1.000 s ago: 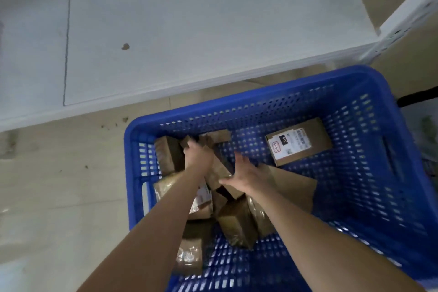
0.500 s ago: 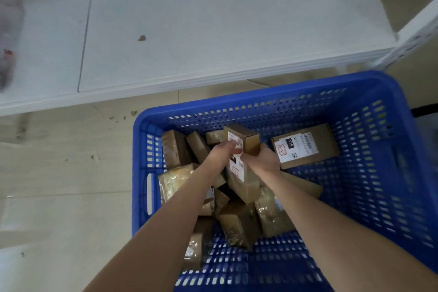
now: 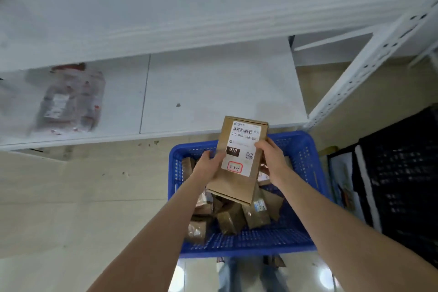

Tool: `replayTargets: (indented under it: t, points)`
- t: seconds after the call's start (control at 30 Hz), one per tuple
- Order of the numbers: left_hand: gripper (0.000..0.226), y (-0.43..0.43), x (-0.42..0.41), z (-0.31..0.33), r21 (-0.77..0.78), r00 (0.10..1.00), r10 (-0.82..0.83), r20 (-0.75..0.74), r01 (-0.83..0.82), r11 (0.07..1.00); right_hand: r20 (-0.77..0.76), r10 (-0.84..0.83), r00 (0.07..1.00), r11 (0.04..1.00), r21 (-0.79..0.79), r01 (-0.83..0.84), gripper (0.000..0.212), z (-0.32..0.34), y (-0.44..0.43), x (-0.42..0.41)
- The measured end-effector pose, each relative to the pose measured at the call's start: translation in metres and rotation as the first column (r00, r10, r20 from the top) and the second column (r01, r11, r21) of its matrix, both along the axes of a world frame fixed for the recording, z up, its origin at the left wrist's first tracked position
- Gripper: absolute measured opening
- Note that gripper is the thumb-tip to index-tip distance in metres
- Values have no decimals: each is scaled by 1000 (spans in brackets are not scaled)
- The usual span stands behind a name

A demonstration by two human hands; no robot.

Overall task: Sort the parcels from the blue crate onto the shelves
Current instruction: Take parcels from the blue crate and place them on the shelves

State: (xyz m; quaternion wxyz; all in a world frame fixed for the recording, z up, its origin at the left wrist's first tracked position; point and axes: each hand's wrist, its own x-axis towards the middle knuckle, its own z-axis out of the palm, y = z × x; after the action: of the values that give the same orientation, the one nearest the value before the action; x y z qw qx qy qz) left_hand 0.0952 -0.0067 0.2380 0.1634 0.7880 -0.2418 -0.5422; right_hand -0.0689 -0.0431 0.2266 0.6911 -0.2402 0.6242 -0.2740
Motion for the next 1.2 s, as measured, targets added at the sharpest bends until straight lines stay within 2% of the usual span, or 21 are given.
replayTargets:
  t: [0.1, 0.27, 0.5, 0.93, 1.2]
  points:
    - [53, -3, -13, 57, -73, 999, -30, -22, 28, 997, 8, -16, 1000, 999, -31, 16, 27, 61, -7, -8]
    - [46, -4, -40, 130, -175, 999, -50, -18, 46, 983, -35, 51, 998, 995, -81, -54, 24, 137, -23, -38]
    - [39, 2, -72, 216, -337, 994, 105, -6, -101, 936, -57, 278, 959, 936, -208, -284, 23, 229, -21, -79]
    - [33, 37, -71, 301, -481, 987, 158, -25, -150, 864, -13, 311, 950, 905, -300, -300, 33, 306, 5, -79]
    - [35, 56, -58, 339, -497, 990, 142, -21, -134, 857, 0, 353, 936, 874, -358, -330, 31, 334, 16, -65]
